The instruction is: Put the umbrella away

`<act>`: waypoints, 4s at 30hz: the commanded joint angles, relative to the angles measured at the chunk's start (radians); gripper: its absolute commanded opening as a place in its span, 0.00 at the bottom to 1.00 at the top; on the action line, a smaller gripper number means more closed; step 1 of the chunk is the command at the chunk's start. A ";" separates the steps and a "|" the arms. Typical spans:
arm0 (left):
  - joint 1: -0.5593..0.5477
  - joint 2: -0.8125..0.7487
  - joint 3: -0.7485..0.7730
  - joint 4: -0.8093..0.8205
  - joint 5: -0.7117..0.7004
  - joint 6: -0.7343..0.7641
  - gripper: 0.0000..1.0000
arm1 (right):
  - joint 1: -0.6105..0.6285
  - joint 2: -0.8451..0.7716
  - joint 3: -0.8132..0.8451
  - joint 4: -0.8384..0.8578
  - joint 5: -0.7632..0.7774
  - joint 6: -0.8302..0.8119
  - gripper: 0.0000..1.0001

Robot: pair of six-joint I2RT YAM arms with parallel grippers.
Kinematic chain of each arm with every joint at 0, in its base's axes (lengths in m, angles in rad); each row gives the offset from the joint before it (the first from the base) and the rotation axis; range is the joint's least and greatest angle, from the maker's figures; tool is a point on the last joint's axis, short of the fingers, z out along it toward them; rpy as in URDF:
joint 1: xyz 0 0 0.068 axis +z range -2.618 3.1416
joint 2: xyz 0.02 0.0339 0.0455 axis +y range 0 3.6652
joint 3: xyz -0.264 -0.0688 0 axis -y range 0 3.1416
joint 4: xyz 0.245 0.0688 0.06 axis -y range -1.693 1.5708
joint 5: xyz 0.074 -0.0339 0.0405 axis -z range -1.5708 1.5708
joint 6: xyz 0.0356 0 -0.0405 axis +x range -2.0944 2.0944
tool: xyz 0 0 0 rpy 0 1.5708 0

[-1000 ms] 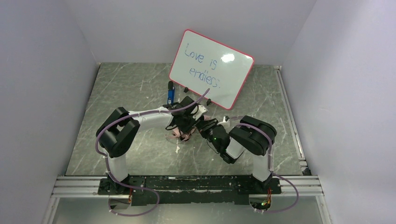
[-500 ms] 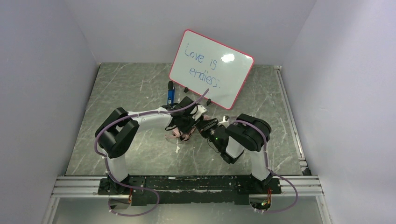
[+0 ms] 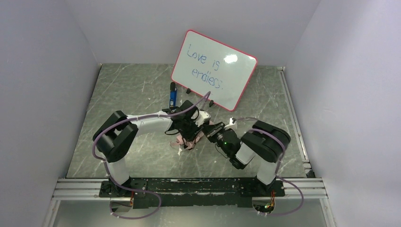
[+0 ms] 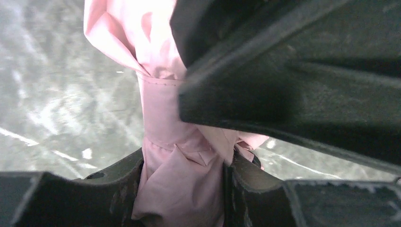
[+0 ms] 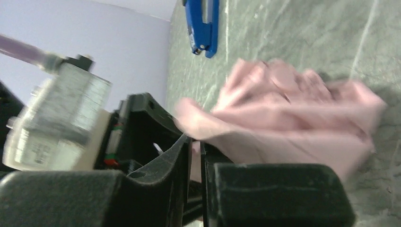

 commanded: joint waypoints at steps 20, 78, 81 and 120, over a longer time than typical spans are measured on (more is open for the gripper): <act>-0.020 -0.038 -0.029 -0.089 0.197 -0.016 0.05 | 0.001 -1.095 -0.098 -1.222 0.076 -0.392 0.21; -0.066 -0.028 -0.011 -0.056 0.257 -0.064 0.05 | 0.141 -0.183 0.003 -0.633 0.167 -0.061 0.00; -0.066 -0.033 -0.013 -0.062 0.240 -0.066 0.05 | 0.142 -0.161 -0.001 -0.610 0.162 -0.075 0.00; 0.020 -0.322 0.156 -0.115 -0.159 -0.087 0.79 | 0.140 -1.139 0.381 -2.004 0.352 -0.550 0.89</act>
